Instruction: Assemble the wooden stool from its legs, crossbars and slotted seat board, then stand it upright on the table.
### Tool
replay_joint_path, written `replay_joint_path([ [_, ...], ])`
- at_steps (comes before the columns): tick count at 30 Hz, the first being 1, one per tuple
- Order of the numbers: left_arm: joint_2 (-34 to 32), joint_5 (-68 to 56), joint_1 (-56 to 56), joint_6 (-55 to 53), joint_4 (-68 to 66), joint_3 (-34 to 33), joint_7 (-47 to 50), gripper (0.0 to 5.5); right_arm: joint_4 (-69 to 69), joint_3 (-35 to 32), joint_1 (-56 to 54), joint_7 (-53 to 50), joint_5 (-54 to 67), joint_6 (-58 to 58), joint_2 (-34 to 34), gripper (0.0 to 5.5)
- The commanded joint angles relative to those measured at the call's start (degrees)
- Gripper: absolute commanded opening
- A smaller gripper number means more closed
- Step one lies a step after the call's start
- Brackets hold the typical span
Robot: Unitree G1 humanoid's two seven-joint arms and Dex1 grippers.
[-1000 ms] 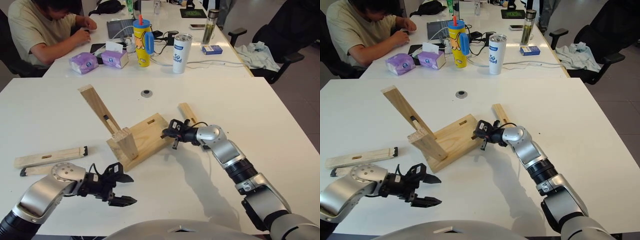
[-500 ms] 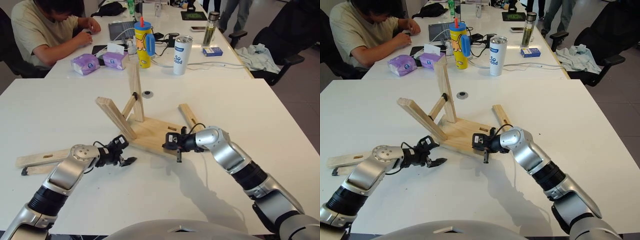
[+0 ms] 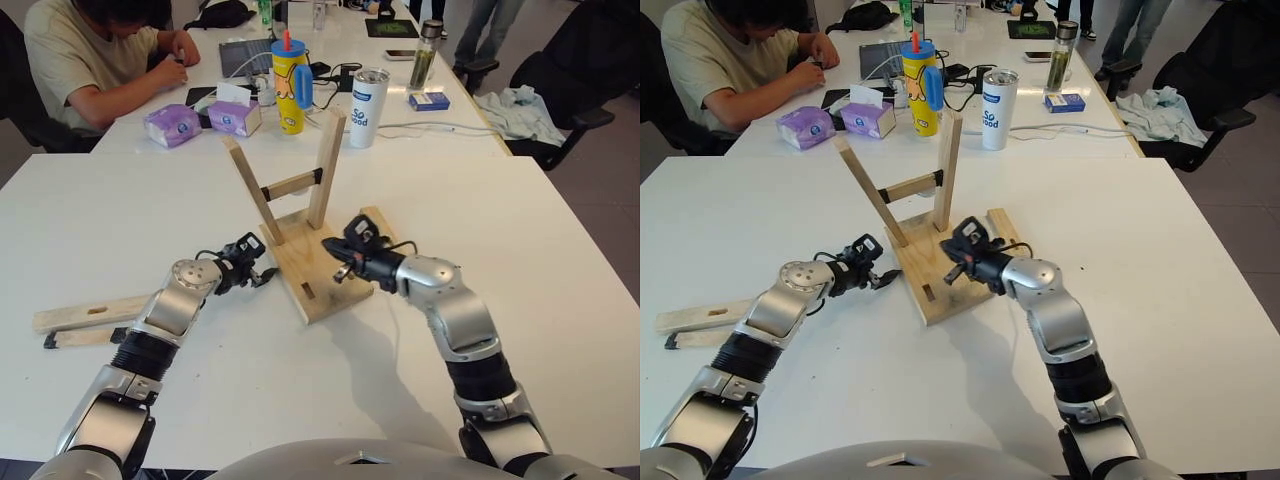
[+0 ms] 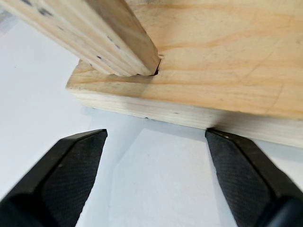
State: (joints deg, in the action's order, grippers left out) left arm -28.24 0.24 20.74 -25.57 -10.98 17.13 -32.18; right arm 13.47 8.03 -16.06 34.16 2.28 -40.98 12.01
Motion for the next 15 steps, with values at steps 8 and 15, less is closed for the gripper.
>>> replay_joint_path([
  [8,2.8,2.8,0.3,2.5,-7.5,0.0,0.5,3.86,-12.7,2.6,1.2,-6.8,-7.3,6.5,6.7,0.0],
  [15,3.5,2.6,-0.6,1.4,-5.6,-0.3,-0.3,3.86,-9.8,7.5,3.1,-2.7,-5.1,5.4,6.2,0.0],
])
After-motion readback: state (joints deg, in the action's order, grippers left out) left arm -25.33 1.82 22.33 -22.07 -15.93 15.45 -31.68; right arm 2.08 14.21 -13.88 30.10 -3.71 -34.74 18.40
